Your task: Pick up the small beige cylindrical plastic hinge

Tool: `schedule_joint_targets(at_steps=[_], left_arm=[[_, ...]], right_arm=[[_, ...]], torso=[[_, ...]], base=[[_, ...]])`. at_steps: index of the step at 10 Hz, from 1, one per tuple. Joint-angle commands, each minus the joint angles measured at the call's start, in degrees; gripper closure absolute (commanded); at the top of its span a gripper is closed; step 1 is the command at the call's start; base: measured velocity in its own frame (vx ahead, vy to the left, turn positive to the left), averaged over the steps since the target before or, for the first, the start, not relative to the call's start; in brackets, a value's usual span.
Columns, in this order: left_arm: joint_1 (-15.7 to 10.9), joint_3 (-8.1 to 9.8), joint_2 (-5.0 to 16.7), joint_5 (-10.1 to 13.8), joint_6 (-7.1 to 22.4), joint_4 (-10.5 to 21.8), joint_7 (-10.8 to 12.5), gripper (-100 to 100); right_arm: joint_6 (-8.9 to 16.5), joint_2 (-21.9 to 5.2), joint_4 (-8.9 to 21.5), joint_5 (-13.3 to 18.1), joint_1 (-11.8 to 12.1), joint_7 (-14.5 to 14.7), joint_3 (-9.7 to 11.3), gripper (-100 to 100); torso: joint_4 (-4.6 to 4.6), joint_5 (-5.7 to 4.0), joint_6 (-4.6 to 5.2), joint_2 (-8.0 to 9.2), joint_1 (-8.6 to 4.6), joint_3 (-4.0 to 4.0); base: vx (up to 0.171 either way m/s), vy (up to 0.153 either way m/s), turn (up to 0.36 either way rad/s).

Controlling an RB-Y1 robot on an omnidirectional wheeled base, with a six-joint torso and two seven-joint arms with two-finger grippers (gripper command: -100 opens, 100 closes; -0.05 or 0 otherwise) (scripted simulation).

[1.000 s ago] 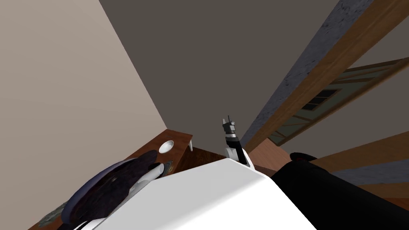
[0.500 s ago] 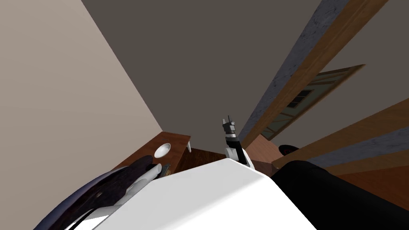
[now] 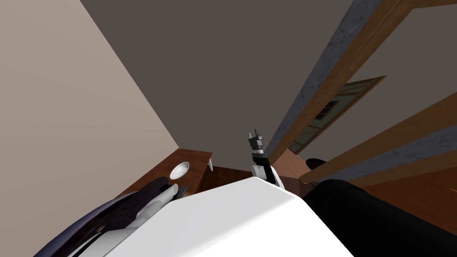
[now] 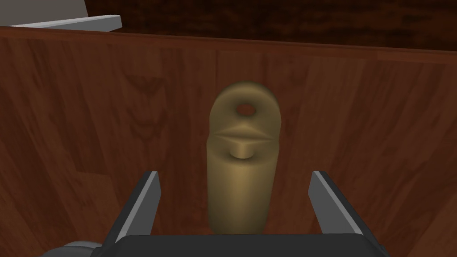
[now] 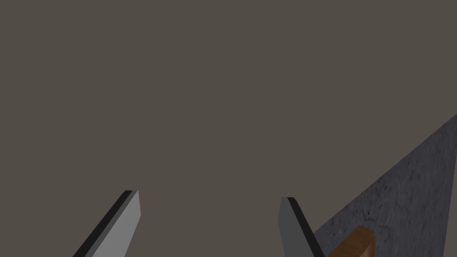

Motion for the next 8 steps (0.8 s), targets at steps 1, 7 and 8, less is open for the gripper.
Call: schedule_joint_targets(at_steps=[1,7,8], left_arm=[[-0.93,0.14,0.28,0.62,0.34,2.19,-1.17,-100],[1.47,6.05,-2.4,-4.6,1.56,-0.54,-2.78,-100],[1.47,7.47,-2.4,-5.14,1.56,-0.54,-2.78,-100]], right_arm=[[0.0,0.0,0.0,0.0,0.0,0.0,0.0,0],[0.0,0.0,0.0,0.0,0.0,0.0,0.0,0],[0.0,0.0,0.0,0.0,0.0,0.0,0.0,0]], torso=[[0.0,0.0,0.0,0.0,0.0,0.0],[-0.01,0.0,-0.01,-0.02,0.02,-0.01],[-0.01,0.01,0.0,-0.02,0.01,-0.01]], base=[[0.007,0.02,-0.085],[0.009,0.02,-0.062],[0.012,0.018,-0.04]])
